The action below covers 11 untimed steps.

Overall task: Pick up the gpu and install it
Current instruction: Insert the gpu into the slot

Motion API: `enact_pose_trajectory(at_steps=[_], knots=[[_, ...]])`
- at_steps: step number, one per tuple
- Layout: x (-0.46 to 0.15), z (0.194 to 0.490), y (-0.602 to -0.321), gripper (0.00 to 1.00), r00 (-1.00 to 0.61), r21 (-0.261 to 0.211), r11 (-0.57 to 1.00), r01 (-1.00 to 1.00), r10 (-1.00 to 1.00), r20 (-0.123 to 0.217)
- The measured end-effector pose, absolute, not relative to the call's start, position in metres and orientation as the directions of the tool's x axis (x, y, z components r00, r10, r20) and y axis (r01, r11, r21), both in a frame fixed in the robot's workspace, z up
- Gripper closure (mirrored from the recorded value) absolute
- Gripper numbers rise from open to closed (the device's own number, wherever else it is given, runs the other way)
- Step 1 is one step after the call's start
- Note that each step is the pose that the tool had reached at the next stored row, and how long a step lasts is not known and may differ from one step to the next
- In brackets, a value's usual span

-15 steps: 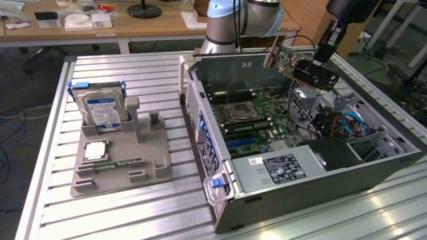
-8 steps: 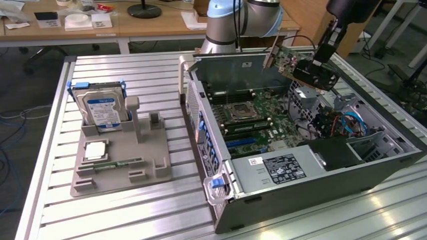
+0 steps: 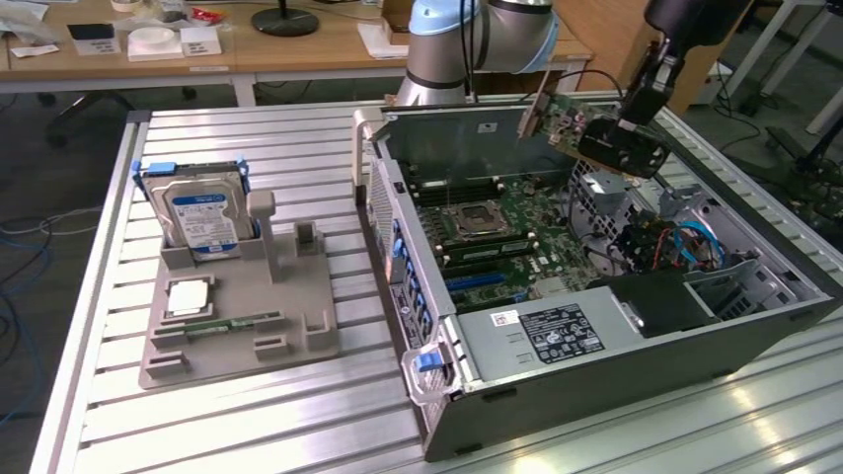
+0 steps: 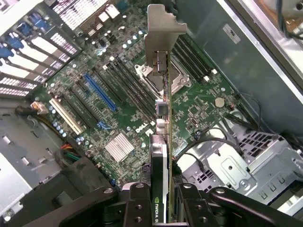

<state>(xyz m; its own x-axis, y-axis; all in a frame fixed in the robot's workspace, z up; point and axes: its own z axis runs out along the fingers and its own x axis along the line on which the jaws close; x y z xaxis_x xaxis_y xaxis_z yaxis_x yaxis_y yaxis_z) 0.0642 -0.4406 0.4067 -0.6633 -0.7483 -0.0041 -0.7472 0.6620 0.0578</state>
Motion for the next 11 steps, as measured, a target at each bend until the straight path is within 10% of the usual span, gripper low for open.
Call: enact_pose_trajectory(at_steps=[11], knots=[[0.0642, 0.4064, -0.4406, 0.73, -0.539, 0.058, 0.538, -0.841, -0.842, -0.004]])
